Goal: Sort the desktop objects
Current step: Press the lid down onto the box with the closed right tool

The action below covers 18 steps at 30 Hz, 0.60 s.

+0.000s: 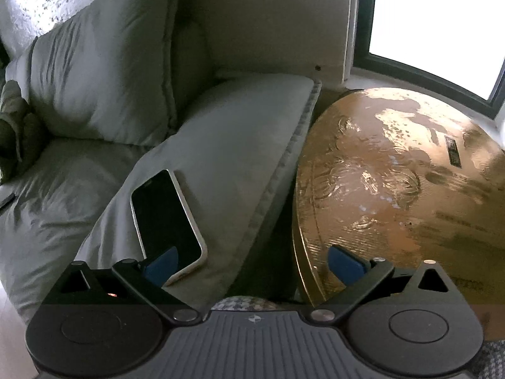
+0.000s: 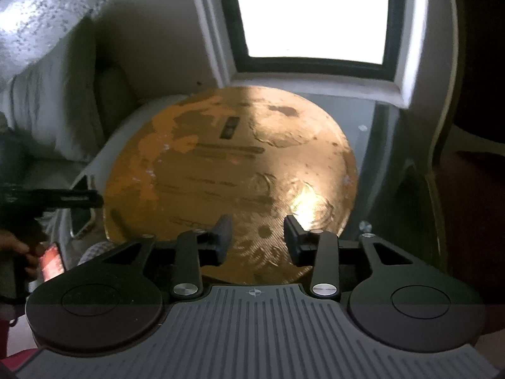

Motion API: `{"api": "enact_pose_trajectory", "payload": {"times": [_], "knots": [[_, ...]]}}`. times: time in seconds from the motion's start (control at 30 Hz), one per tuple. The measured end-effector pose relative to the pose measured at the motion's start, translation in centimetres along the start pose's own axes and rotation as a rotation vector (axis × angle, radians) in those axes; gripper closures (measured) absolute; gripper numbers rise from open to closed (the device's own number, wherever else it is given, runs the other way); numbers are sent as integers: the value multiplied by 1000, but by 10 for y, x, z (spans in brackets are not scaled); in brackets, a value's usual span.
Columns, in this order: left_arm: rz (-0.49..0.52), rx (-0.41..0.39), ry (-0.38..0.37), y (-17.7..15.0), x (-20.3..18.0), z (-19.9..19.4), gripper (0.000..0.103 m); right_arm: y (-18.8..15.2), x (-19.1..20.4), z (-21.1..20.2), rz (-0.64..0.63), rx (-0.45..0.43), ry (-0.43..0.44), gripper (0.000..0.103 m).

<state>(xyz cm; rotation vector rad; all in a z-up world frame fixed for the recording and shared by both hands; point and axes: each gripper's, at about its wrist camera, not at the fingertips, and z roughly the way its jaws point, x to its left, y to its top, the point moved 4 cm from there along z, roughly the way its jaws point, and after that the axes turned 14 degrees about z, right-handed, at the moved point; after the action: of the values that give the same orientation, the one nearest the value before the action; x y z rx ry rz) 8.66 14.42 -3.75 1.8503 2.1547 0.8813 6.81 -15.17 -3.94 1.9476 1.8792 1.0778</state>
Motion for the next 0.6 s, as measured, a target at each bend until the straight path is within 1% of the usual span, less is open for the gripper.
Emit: {"api": "enact_pose_trajectory", "payload": {"times": [0.03, 0.07, 0.1, 0.13, 0.23, 0.33, 0.43, 0.5, 0.6], "knots": [[-6, 5, 6, 1, 1, 1, 2, 2, -3, 4, 1, -4, -10, 62], [-13, 7, 12, 3, 2, 3, 2, 4, -5, 7, 2, -8, -20, 71], [-21, 4, 19, 6, 3, 5, 2, 6, -8, 11, 2, -11, -29, 87], [-30, -5, 25, 9, 5, 8, 2, 8, -11, 15, 3, -15, -39, 90], [-47, -32, 57, 24, 9, 17, 2, 14, -19, 26, 6, -27, -69, 90], [-46, -21, 86, 33, 10, 28, 2, 20, -27, 37, 8, -38, -98, 91], [-66, -2, 76, 35, 12, 38, 1, 26, -35, 48, 11, -50, -128, 91], [-83, -7, 70, 35, 12, 40, 0, 29, -37, 54, 41, -33, -125, 91], [-82, -14, 72, 37, 11, 43, 0, 31, -31, 59, 21, -38, -120, 91]]}}
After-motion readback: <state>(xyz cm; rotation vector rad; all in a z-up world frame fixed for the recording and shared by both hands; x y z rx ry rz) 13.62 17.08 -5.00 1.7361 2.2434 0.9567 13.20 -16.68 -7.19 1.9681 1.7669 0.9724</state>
